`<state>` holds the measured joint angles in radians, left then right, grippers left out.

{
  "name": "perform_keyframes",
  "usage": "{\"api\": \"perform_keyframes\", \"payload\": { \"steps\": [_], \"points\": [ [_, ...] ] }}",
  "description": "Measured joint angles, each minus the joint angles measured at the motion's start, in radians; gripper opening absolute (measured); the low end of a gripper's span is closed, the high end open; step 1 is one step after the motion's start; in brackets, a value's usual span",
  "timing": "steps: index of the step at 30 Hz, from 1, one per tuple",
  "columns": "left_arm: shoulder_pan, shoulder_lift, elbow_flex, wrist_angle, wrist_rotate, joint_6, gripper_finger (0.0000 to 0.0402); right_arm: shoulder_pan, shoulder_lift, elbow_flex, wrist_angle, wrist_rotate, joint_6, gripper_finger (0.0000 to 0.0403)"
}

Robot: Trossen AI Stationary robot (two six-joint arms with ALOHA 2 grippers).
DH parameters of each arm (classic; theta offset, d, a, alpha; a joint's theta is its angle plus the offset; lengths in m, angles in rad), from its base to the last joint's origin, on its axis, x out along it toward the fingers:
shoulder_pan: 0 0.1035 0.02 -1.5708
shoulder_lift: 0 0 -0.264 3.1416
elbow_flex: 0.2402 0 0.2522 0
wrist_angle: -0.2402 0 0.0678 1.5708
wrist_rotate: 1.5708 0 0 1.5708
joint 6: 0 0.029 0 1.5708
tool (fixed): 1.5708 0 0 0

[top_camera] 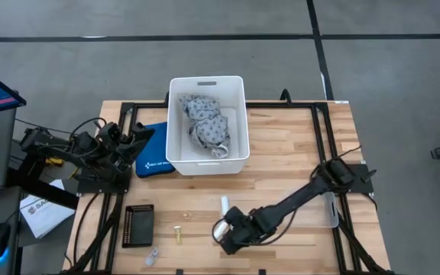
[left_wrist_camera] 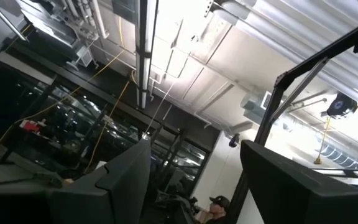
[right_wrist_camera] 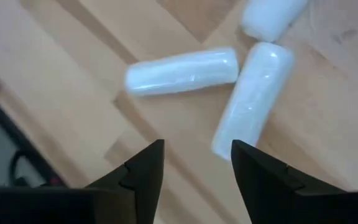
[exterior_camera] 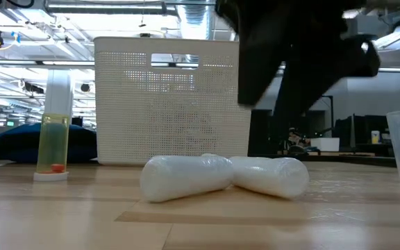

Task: Pick & Place Medicine items
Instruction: Put the bottom right rolled gauze into the transparent bin

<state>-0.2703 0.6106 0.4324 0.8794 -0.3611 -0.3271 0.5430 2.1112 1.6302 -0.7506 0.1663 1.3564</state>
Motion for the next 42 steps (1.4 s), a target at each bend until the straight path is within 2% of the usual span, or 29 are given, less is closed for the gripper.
{"api": "perform_keyframes", "payload": {
  "steps": [7, 24, 28, 37, 42],
  "points": [
    [0.000, 0.000, 0.000, -0.007, 0.000, -0.004, 0.0241, -0.010, 0.015, -0.001, -0.068, 0.039, -0.012, 0.0182],
    [0.000, 0.000, 0.000, -0.034, 0.004, -0.040, 0.0241, -0.015, 0.071, -0.001, -0.041, 0.022, -0.054, 0.0179],
    [0.000, 0.000, 0.000, -0.034, 0.018, -0.045, 0.0241, -0.015, 0.071, -0.003, -0.043, 0.023, -0.055, 0.0160],
    [0.000, 0.000, 0.000, -0.033, 0.031, -0.051, 0.0241, -0.004, 0.070, -0.003, -0.049, 0.026, -0.050, 0.0087],
    [0.000, 0.000, 0.000, -0.033, 0.037, -0.052, 0.0241, 0.016, 0.069, 0.042, -0.060, 0.019, -0.048, 0.0073]
  ]
}}
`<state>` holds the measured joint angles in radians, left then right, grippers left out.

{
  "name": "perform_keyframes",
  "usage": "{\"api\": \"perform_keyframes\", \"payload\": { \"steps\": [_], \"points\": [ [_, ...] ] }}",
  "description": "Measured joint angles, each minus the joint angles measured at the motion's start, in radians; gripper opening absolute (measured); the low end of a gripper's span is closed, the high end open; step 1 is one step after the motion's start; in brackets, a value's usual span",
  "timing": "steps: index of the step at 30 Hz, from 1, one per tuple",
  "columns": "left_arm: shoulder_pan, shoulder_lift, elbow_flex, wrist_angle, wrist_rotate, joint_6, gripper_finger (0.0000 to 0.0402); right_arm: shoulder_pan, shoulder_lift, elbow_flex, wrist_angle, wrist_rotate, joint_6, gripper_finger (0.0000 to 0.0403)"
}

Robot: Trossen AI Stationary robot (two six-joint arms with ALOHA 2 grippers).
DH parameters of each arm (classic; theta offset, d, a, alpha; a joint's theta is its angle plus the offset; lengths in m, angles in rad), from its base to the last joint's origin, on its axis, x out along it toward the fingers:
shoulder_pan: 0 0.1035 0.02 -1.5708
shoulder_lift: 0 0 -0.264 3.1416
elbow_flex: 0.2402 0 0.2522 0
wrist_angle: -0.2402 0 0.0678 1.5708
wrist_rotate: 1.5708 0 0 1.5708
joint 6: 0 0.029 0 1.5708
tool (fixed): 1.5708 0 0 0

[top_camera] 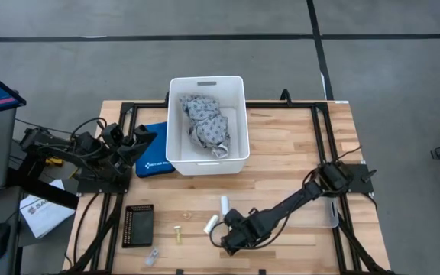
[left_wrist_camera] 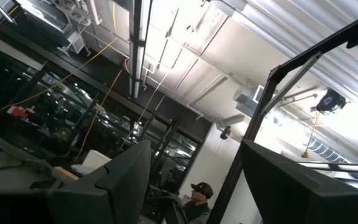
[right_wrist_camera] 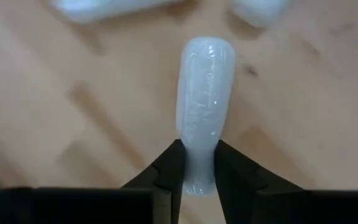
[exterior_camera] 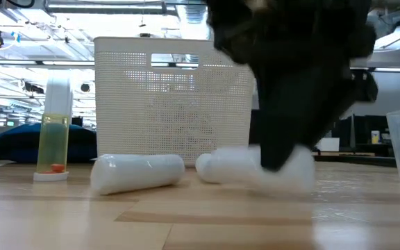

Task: Pick & Place Medicine items
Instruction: Put the bottom right rolled gauze into the transparent bin

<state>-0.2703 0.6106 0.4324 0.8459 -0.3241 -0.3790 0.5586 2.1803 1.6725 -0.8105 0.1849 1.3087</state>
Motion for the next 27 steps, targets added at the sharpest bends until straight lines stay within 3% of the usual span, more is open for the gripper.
{"api": "perform_keyframes", "payload": {
  "steps": [7, 11, 15, 27],
  "points": [
    [0.000, 0.000, 0.000, 0.008, 0.034, -0.009, 0.0241, 0.054, -0.001, 0.255, -0.154, 0.007, 0.001, 0.0073],
    [0.000, 0.000, 0.000, 0.008, 0.035, -0.022, 0.0241, 0.109, -0.002, 0.460, -0.441, 0.094, 0.050, 0.0072],
    [0.000, 0.000, 0.000, 0.008, 0.053, -0.022, 0.0241, 0.182, -0.004, 0.595, -0.769, 0.155, 0.198, 0.0072],
    [-0.029, 0.000, 0.000, 0.007, 0.079, -0.023, 0.0241, 0.269, -0.108, 0.371, -0.760, 0.127, 0.443, 0.0070]
  ]
}}
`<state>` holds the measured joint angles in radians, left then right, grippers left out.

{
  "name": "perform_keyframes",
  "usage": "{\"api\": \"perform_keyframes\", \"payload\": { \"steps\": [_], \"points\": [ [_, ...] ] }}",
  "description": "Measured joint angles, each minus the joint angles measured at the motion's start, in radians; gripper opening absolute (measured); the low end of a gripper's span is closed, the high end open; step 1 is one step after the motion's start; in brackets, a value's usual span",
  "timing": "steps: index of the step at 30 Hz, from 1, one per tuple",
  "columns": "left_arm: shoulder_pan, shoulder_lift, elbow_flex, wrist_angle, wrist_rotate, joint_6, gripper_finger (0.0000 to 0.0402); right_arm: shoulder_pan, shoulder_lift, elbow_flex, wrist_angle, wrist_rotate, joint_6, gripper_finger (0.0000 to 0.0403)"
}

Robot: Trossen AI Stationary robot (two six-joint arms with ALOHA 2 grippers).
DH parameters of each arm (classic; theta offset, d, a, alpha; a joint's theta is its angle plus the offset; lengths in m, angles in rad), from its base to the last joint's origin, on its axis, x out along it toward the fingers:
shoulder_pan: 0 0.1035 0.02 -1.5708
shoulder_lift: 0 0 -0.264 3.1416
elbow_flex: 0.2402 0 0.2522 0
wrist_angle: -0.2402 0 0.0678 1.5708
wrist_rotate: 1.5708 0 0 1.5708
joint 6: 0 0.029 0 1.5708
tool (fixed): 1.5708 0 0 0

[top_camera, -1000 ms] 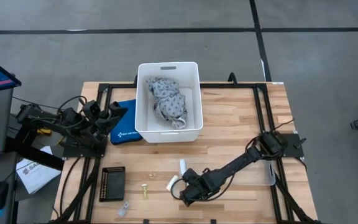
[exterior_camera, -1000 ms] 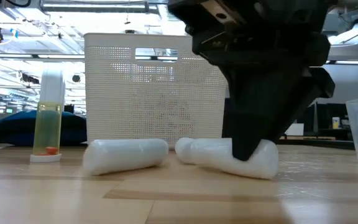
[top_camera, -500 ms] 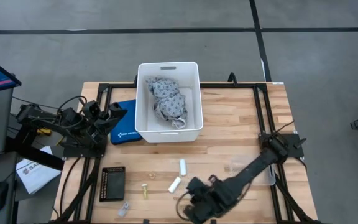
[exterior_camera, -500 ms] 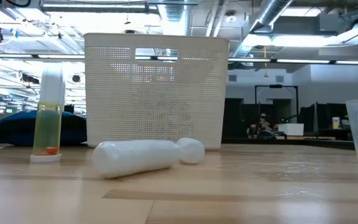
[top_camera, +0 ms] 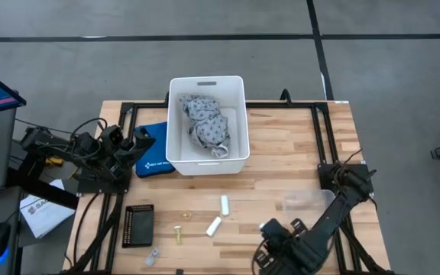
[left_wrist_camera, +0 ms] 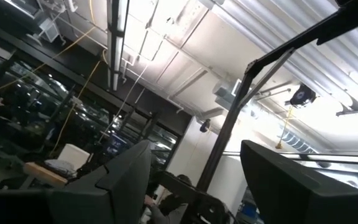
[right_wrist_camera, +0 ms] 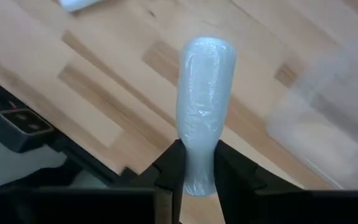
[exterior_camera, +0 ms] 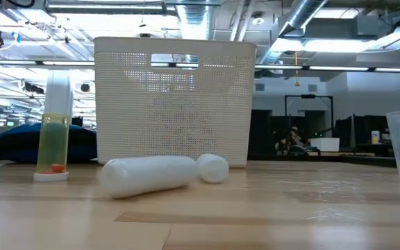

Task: Pick & Place Medicine items
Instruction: Put the bottom right rolled gauze into the transparent bin

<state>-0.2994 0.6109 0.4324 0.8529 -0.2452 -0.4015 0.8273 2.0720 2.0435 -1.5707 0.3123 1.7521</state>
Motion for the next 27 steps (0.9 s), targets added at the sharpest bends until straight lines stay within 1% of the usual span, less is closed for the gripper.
{"api": "perform_keyframes", "payload": {
  "steps": [5, 9, 13, 16, 21, 27],
  "points": [
    [-0.020, 0.000, 0.000, 0.000, 0.000, 0.000, 0.0241, 0.031, -0.106, -0.150, 0.001, -0.001, 0.107, 0.0070],
    [-0.028, 0.000, 0.000, 0.000, 0.000, 0.000, 0.0241, 0.062, -0.243, -0.314, -0.002, -0.003, 0.216, 0.0070],
    [-0.028, 0.000, 0.000, 0.000, 0.000, 0.000, 0.0241, 0.086, -0.372, -0.489, 0.000, -0.037, 0.317, 0.0070],
    [-0.027, 0.000, 0.000, 0.000, 0.000, 0.000, 0.0241, 0.097, -0.459, -0.608, 0.019, -0.072, 0.362, 0.0070],
    [-0.028, 0.000, 0.000, 0.000, 0.000, 0.000, 0.0241, 0.095, -0.573, -0.801, 0.112, -0.137, 0.371, 0.0070],
    [-0.028, 0.000, 0.000, 0.000, 0.000, 0.000, 0.0241, 0.103, -0.667, -1.033, 0.310, -0.203, 0.380, 0.0070]
  ]
}}
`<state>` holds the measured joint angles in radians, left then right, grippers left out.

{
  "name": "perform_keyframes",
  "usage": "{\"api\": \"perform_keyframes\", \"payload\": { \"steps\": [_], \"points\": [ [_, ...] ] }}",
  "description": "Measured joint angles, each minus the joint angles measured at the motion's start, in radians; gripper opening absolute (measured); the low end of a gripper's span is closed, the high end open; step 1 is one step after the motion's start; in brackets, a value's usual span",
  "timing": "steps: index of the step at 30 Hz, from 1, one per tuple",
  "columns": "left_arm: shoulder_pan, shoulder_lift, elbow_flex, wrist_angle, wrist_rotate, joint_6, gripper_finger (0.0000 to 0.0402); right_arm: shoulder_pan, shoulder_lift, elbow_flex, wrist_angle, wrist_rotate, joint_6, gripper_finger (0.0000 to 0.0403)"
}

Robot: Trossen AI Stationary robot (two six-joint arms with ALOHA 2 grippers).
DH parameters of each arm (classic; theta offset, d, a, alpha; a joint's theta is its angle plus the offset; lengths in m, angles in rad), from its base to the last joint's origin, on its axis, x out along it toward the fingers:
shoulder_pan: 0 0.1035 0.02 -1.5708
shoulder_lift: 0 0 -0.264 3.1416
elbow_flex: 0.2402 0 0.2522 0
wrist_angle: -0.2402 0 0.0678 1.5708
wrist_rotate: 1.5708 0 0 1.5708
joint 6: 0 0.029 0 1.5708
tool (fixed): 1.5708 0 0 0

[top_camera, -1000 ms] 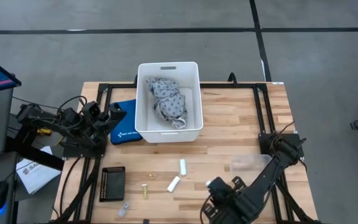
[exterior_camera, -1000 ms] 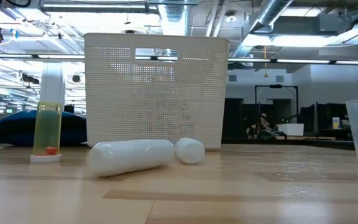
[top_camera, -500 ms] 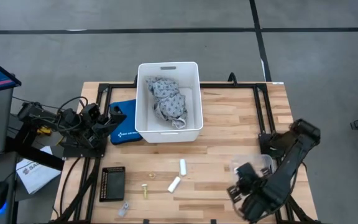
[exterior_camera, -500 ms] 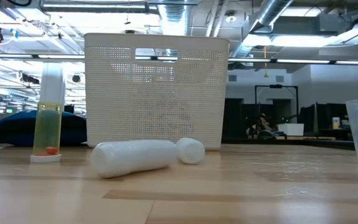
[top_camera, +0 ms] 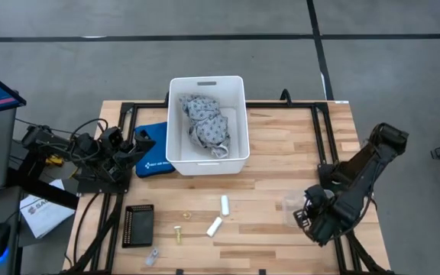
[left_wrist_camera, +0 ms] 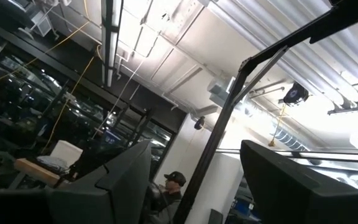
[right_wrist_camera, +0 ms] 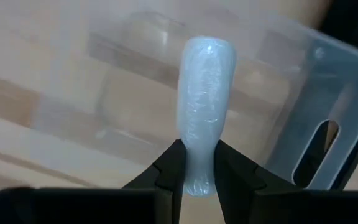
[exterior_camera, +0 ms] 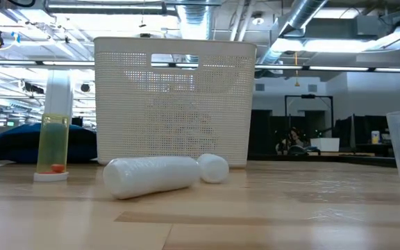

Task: Pick & Place Medicine items
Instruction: Put the bottom right rolled gauze into the transparent bin

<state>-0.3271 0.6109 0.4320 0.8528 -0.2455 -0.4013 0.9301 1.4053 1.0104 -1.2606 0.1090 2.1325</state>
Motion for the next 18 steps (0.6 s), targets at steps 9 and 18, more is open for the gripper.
{"api": "perform_keyframes", "payload": {
  "steps": [9, 18],
  "points": [
    [0.000, 0.000, 0.000, 0.000, 0.000, 0.000, 0.0241, -0.001, -0.092, -0.152, 0.070, -0.034, 0.000, 0.0070],
    [0.000, 0.000, 0.000, 0.000, 0.000, 0.000, 0.0241, 0.000, -0.114, -0.182, 0.064, -0.069, -0.003, 0.0098]
  ]
}}
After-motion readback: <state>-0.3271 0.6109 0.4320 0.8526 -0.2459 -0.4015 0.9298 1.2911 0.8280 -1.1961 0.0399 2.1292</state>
